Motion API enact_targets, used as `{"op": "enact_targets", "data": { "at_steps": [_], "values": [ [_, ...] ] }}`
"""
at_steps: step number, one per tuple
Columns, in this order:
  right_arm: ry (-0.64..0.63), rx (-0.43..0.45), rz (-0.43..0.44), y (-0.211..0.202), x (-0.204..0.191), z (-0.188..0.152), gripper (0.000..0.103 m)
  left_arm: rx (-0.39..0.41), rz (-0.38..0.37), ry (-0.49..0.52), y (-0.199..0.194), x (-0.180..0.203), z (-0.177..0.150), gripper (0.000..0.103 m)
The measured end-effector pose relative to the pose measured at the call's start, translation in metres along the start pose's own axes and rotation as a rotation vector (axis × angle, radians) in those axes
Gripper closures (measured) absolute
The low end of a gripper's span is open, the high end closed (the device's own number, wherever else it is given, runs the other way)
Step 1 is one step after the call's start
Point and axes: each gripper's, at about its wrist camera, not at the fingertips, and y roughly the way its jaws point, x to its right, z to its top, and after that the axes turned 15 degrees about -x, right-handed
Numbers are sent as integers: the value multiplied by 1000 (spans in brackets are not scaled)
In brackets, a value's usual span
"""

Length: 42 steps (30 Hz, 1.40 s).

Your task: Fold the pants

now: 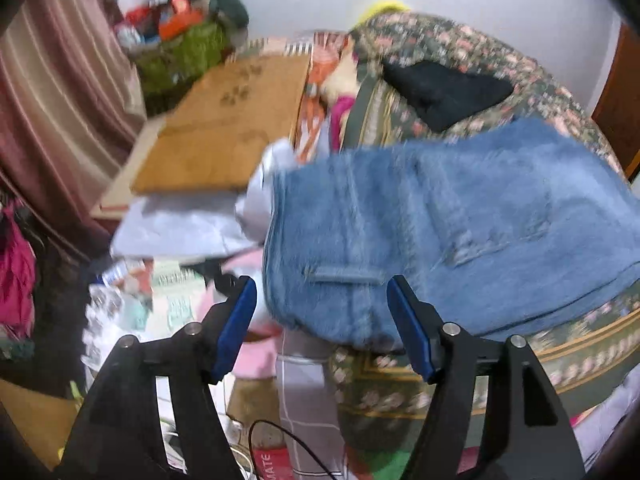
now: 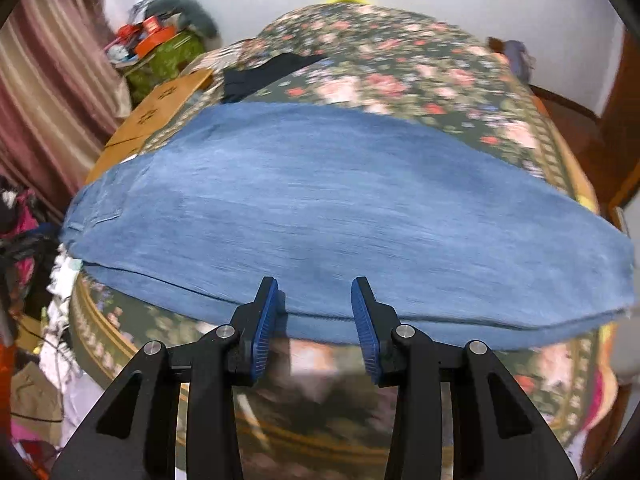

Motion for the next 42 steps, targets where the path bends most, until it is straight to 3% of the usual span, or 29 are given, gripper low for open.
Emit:
{"op": "enact_targets", "data": {
  "at_steps": [5,8,17,25,30,32,34,39,42],
  "values": [
    [60,42,-142,-18,47,-15,61,56,-54,15,-33,35,25,31],
    [151,63,-139,-31,89,-25,60,64,-83,12,-36,64,45,26],
    [424,121,-137,-59,217,-57,60,-3,-124,69,-7,180,95,26],
    [615,118,-69,-31,288,-68,60,-98,-102,189,34,267,101,26],
    [717,150,33,-15,314,-70,60,-56,-62,180,38,280,97,16],
    [729,171,58,-14,319,-67,67,-65,-81,154,40,278,98,15],
    [722,177,40,-16,321,-60,96,-72,-93,134,42,275,99,12],
    [637,239,4,-44,316,-34,98,-76,-92,117,43,275,99,10],
    [566,342,-30,-84,305,-21,98,-69,-75,121,42,277,98,10]
  ]
}}
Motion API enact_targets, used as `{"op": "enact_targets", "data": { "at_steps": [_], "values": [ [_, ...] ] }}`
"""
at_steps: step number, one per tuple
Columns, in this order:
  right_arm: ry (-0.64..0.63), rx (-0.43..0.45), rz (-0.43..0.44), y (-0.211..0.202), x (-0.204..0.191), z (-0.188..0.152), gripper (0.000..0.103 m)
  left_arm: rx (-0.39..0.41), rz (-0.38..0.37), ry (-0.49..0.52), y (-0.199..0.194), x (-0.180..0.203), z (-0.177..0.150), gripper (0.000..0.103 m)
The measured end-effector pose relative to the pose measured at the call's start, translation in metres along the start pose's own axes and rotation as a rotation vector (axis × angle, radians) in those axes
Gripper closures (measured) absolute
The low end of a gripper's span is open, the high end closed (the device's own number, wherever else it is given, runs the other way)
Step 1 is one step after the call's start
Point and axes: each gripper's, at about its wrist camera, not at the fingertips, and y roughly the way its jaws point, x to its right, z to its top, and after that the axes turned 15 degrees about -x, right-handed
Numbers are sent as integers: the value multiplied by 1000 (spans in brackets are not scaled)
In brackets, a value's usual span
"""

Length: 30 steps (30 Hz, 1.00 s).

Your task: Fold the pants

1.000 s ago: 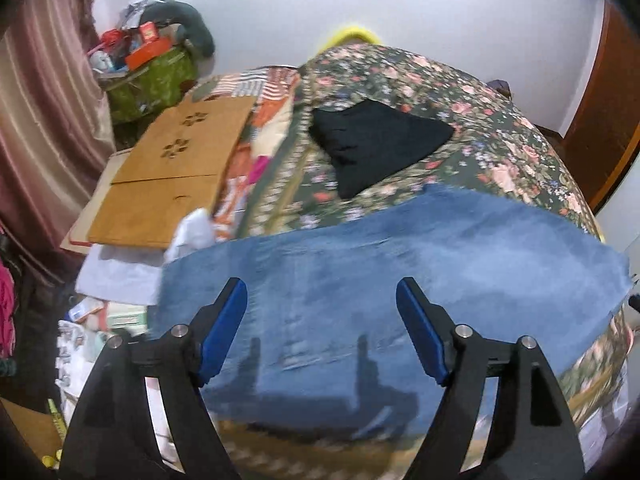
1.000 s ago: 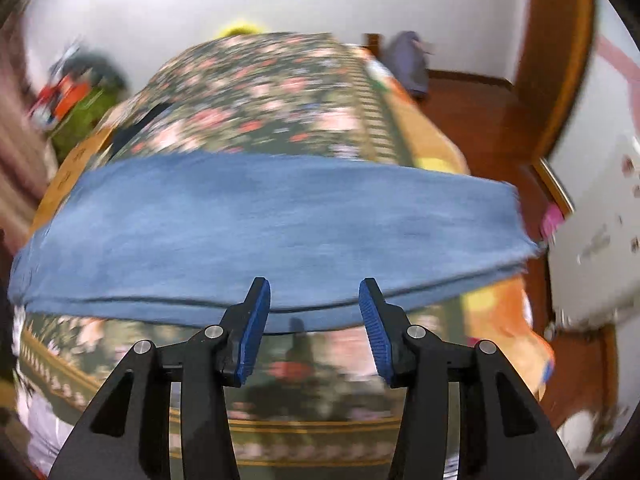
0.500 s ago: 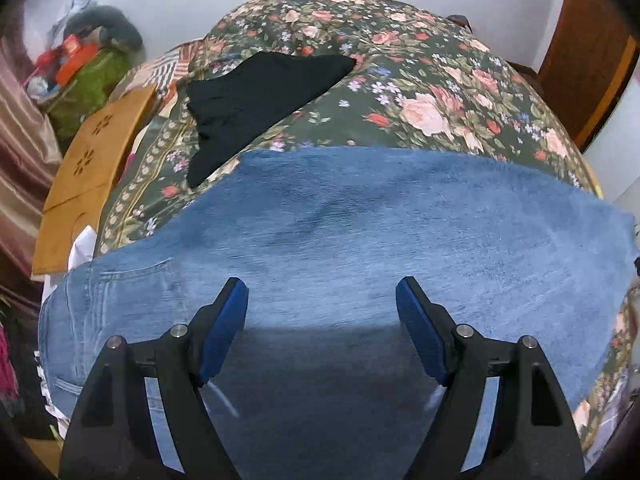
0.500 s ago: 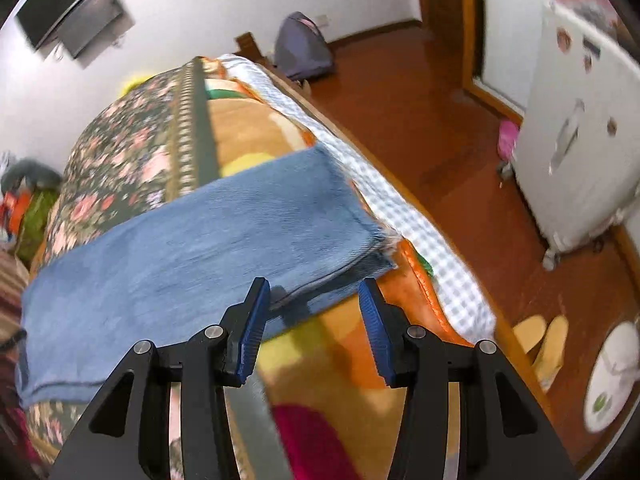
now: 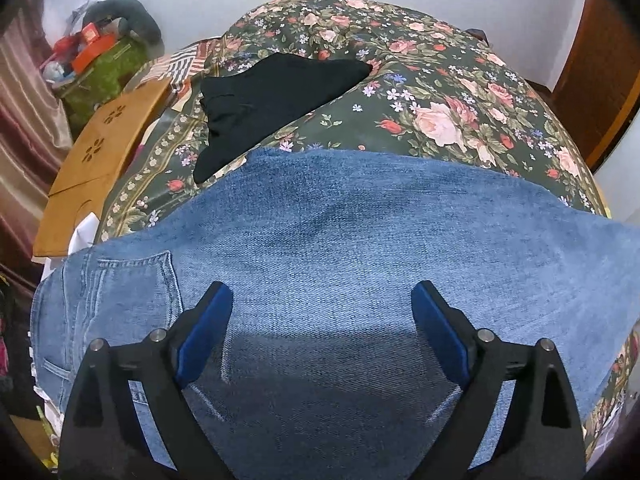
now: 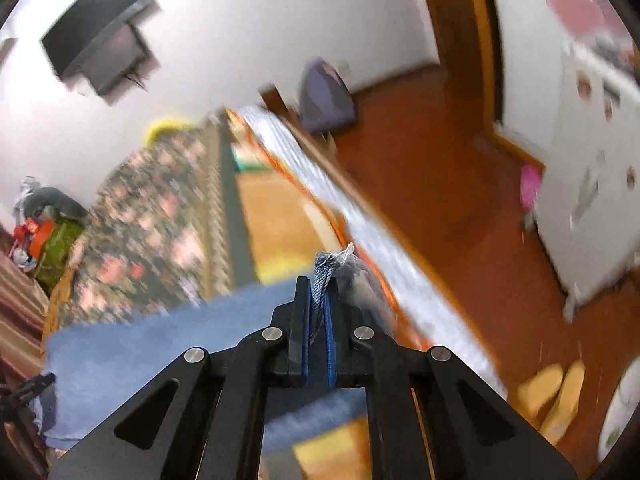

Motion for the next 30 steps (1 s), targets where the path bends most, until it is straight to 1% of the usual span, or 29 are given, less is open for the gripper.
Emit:
{"op": "enact_targets", "data": {
  "at_steps": [2,3,4,6,9,12,13,15,18,20,22,23,24,25,27,29,30],
  "values": [
    [-33,67,11,-24,-7,7,98,2,6,-1,0,1,0,10],
    [-44,84,3,-31,-8,7,98,2,7,-2,0,1,0,10],
    [-47,81,-5,-29,-6,6,98,3,7,-3,0,1,-1,10],
    [-43,42,-30,-18,1,-2,98,4,5,-5,0,0,-1,10],
    [22,-115,-57,26,30,-24,98,1,-1,-8,1,-1,-1,10],
    [56,-211,-54,54,47,-41,98,-2,-3,-5,1,-1,-1,10],
    [63,-226,-51,59,49,-47,98,-3,-2,-4,1,-1,-1,10],
    [49,-219,-70,59,51,-53,98,-1,2,-2,1,0,-1,10],
    [22,-223,-122,57,44,-51,97,2,5,-1,1,0,-1,10],
    [-10,-225,-166,52,37,-49,90,3,5,-1,0,0,-2,10],
    [-22,-229,-212,47,37,-49,75,2,4,-1,0,0,-2,10],
    [-13,-226,-228,43,38,-50,70,2,3,-2,0,-1,-2,10],
    [5,-217,-215,38,39,-52,61,2,3,-2,0,0,-2,10],
    [26,-203,-188,34,40,-54,59,3,4,-2,0,0,-2,9],
    [77,-180,-130,29,43,-58,59,4,6,-2,0,0,-2,9],
    [127,-167,-87,31,44,-60,57,7,10,-2,0,0,-2,9],
    [156,-167,-70,35,46,-61,54,8,11,-2,-1,0,-2,9]
  ]
}}
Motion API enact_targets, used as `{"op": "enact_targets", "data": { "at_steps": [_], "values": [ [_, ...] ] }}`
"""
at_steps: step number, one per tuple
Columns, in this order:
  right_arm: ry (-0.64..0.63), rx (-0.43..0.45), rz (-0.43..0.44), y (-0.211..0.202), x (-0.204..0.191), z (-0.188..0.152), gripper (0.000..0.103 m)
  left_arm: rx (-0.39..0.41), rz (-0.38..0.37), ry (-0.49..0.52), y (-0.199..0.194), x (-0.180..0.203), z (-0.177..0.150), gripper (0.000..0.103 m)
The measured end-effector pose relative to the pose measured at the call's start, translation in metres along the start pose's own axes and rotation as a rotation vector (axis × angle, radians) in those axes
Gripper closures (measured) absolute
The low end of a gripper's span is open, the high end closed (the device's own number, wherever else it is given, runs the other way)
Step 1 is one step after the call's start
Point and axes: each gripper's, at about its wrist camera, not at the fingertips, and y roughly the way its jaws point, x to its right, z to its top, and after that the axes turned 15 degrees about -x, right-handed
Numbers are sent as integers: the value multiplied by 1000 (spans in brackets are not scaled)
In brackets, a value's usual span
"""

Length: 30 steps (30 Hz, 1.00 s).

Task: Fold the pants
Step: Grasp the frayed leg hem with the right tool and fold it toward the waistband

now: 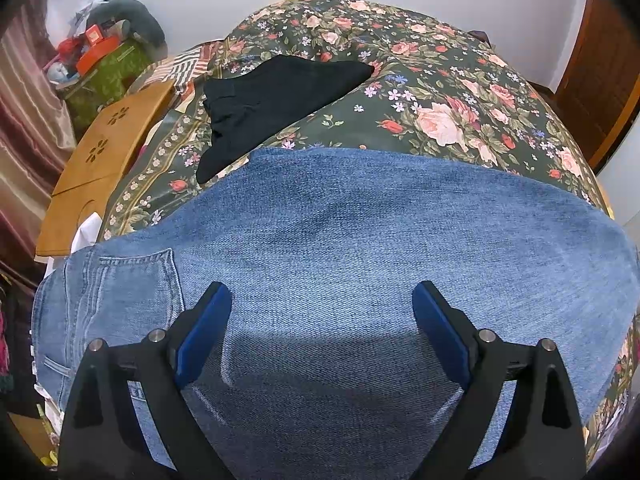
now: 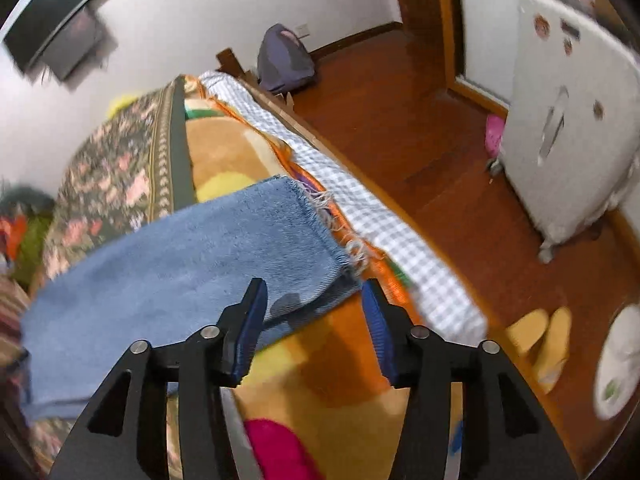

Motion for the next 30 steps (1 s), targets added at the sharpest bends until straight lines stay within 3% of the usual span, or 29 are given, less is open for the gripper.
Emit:
{"op": "enact_targets", "data": {
  "at_steps": [3,11,14,16,21,30],
  "values": [
    [54,-34,16,18,-2,0,53,1,2,0,0,0,0,9],
    [174,-34,157,35,11,3,53,-1,-10,-8,2,-1,0,8],
    [163,-16,144,29,7,5,69,1,-3,-5,1,-1,0,8],
    [150,7,122,22,4,5,90,4,16,8,-1,1,1,8],
    [145,71,155,-1,0,9,94,18,65,94,-14,17,-1,8],
    [1,191,181,-64,-48,13,94,84,-57,193,-61,51,-6,8]
  ]
}}
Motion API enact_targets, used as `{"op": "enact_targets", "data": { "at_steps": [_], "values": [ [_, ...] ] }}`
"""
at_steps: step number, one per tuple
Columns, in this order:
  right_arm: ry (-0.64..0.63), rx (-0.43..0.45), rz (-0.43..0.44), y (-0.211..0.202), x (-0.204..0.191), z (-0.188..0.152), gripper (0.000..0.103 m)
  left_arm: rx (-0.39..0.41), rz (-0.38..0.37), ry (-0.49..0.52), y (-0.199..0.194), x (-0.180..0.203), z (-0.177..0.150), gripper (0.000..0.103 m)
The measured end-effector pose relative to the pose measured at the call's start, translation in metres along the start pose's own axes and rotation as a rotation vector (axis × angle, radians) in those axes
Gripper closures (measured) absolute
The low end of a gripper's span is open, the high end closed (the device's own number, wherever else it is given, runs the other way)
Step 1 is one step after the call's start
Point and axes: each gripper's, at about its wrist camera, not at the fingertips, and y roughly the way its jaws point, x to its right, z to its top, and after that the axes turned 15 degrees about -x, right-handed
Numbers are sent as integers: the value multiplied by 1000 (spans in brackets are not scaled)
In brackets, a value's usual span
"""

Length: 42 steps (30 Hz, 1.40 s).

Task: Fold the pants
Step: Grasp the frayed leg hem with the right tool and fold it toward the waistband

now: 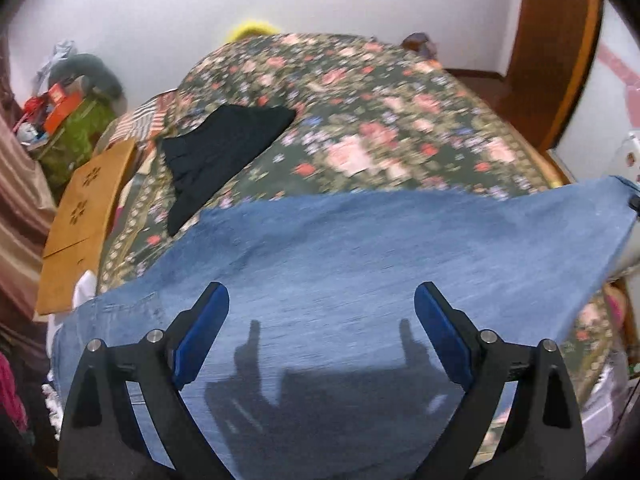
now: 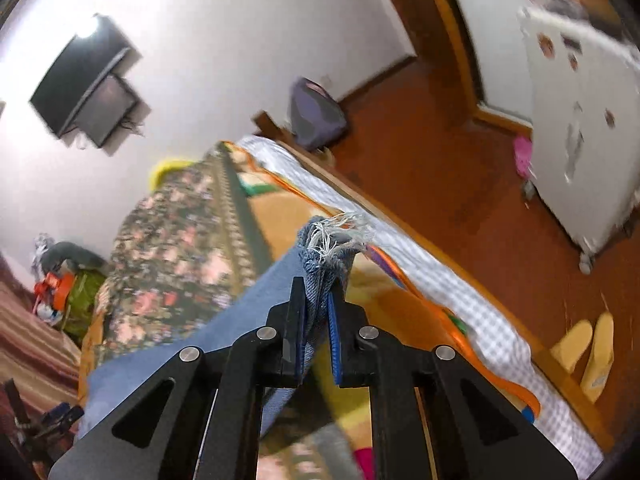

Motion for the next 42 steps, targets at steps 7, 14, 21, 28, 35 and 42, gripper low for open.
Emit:
{"op": "enact_targets", "data": {
  "at_steps": [7,14,21,28,35,42],
  "values": [
    [-172,46,60,-29,-71,-8,94,32,-73,-6,-10,17,4,8],
    [-340,34,134,-30,-144,-29,94,79,-89,8,-25,10,-6,8],
    [-489,-28,168,-1,-213,-57,94,111,-121,-24,-37,-25,-20,8],
    [-575,-133,195,38,-257,-91,94,133,-130,-100,-37,-70,-37,8],
    [-676,-300,159,100,-287,-138,94,112,-121,-183,-27,-110,-52,8],
    [-684,-423,113,141,-288,-171,94,88,-131,-235,-15,-128,-61,8]
  ]
}}
